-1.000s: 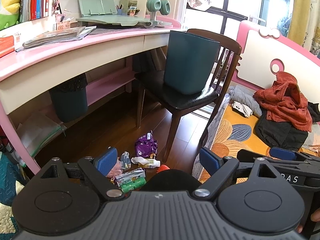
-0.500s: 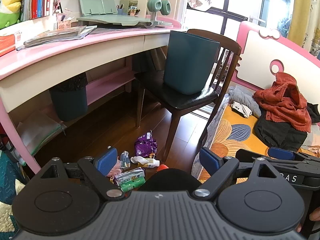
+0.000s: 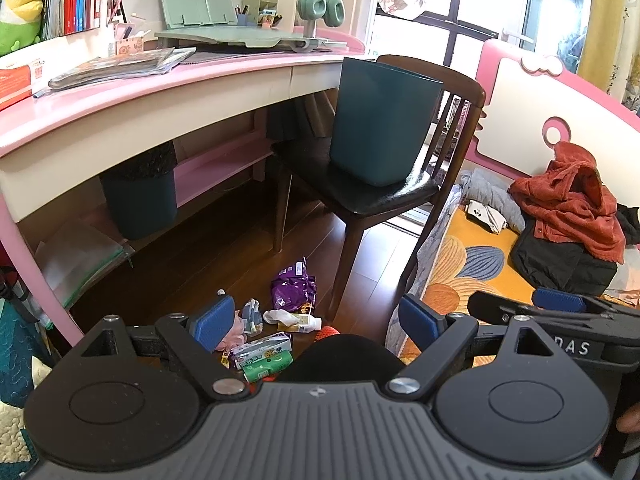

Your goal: Collect trash

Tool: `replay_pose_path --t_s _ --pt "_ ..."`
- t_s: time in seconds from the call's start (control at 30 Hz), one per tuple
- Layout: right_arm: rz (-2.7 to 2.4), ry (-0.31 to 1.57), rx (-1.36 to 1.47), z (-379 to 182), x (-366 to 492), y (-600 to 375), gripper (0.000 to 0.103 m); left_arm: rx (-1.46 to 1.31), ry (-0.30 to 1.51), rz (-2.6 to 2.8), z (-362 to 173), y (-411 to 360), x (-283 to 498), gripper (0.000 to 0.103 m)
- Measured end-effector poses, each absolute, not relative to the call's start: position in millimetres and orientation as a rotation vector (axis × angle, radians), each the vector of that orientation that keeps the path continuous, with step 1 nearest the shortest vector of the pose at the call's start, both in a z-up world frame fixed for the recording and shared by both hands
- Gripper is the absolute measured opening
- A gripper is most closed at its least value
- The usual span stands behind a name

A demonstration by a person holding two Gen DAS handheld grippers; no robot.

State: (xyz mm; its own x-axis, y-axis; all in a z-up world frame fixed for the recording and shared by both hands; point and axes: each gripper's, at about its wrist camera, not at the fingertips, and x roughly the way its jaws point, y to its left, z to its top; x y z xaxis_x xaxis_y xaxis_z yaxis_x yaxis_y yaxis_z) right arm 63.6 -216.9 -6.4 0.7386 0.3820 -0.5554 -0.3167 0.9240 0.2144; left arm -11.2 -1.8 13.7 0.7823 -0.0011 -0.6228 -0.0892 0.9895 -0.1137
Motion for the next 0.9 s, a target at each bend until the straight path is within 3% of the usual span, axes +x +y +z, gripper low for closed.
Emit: replay_pose_path --t_s 0.47,0.9 --pt "0.463 0.64 0.055 -33 165 -202 0.103 -0.15 0.746 0.133 -24 36 70 0.09" --pt "0.547 0.78 -0.017 -128 300 -187 0.101 -0.111 0.88 0.191 -117 80 174 0.09"
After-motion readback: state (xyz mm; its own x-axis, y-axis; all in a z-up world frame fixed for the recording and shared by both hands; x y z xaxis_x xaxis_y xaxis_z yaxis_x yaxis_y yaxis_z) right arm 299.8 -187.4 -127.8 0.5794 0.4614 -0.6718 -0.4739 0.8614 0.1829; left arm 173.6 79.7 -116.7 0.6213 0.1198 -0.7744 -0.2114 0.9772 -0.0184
